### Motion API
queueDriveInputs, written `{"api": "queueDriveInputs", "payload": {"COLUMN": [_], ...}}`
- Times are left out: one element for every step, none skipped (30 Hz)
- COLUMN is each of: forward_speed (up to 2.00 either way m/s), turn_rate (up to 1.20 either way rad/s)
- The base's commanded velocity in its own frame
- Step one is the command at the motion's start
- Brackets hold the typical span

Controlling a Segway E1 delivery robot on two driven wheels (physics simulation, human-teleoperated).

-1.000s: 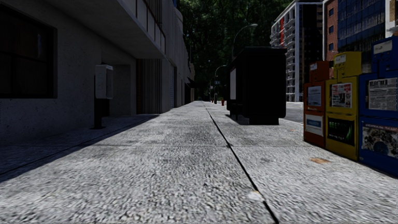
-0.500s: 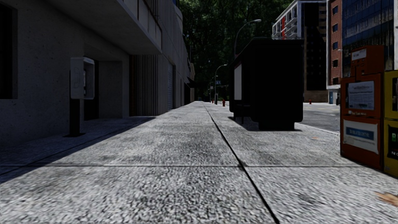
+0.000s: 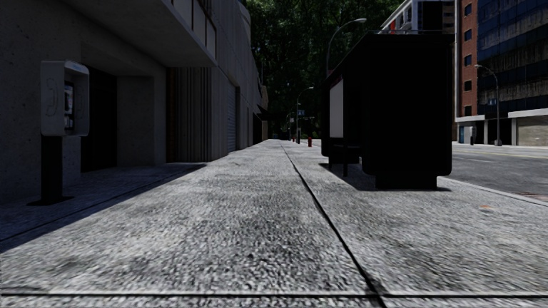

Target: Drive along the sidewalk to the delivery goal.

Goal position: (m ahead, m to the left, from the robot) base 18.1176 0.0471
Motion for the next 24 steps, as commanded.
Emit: {"api": "queueDriveInputs", "payload": {"forward_speed": [2.00, 2.00, 2.00, 2.00, 2.00, 2.00, 2.00, 2.00, 2.00, 2.00, 2.00, 2.00, 2.00, 2.00, 2.00, 2.00, 2.00, 2.00, 2.00, 2.00, 2.00, 2.00, 2.00, 2.00], "turn_rate": [0.00, 0.00, 0.00, 0.00, 0.00, 0.00, 0.00, 0.00, 0.00, 0.00, 0.00, 0.00, 0.00, 0.00, 0.00, 0.00, 0.00, 0.00, 0.00, 0.00, 0.00, 0.00, 0.00, 0.00]}}
